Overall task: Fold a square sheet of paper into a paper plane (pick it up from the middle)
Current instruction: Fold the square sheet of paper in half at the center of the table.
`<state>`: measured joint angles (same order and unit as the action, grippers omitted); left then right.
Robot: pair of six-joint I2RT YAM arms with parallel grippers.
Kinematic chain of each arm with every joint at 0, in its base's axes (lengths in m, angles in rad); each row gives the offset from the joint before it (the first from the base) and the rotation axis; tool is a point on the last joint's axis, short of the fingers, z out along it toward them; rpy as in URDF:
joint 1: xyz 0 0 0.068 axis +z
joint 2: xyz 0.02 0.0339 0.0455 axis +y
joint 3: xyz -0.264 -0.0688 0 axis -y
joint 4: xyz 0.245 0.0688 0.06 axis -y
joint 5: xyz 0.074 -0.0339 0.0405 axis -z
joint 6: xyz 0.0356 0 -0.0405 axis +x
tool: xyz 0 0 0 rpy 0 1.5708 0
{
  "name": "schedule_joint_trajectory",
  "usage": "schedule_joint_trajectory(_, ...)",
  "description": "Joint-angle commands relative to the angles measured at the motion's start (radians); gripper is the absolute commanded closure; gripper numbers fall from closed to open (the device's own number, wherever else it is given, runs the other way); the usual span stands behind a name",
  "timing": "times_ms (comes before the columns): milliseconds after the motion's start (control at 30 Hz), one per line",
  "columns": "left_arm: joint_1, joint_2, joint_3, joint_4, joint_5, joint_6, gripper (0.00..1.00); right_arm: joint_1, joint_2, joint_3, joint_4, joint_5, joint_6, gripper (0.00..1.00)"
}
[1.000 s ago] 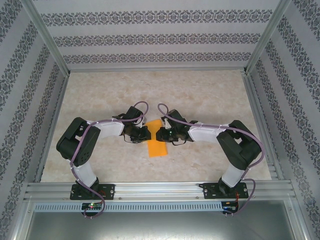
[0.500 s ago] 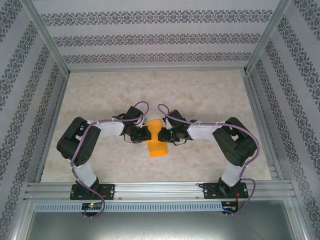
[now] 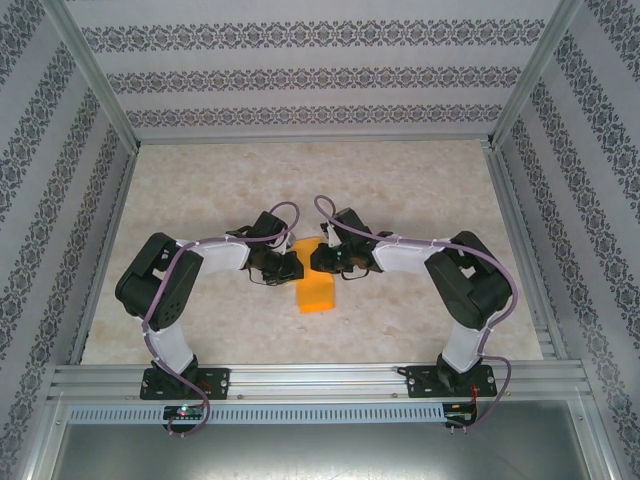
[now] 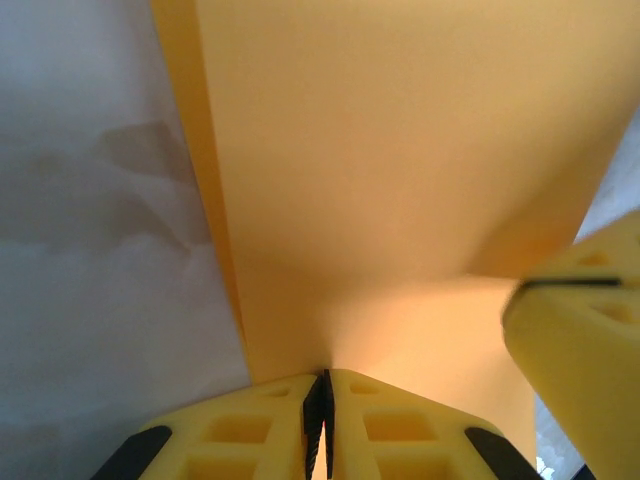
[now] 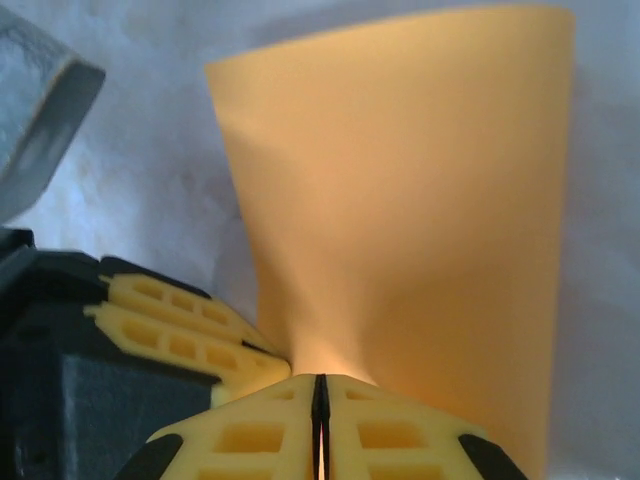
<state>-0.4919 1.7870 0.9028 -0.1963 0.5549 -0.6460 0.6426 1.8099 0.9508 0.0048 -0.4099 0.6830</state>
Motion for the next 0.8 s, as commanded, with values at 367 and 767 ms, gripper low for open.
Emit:
schedule_joint_trajectory(367, -0.013, 0.089, -0.069, -0.094, -0.147, 0.048, 0.83, -0.102, 0.057, -0.094, 0.05, 0.006, -0.042, 0.94)
schedule_joint_trajectory(767, -0.013, 0.087, -0.064, -0.122, -0.154, 0.067, 0.83, -0.178, -0.013, -0.144, 0.096, 0.005, -0.049, 0.94)
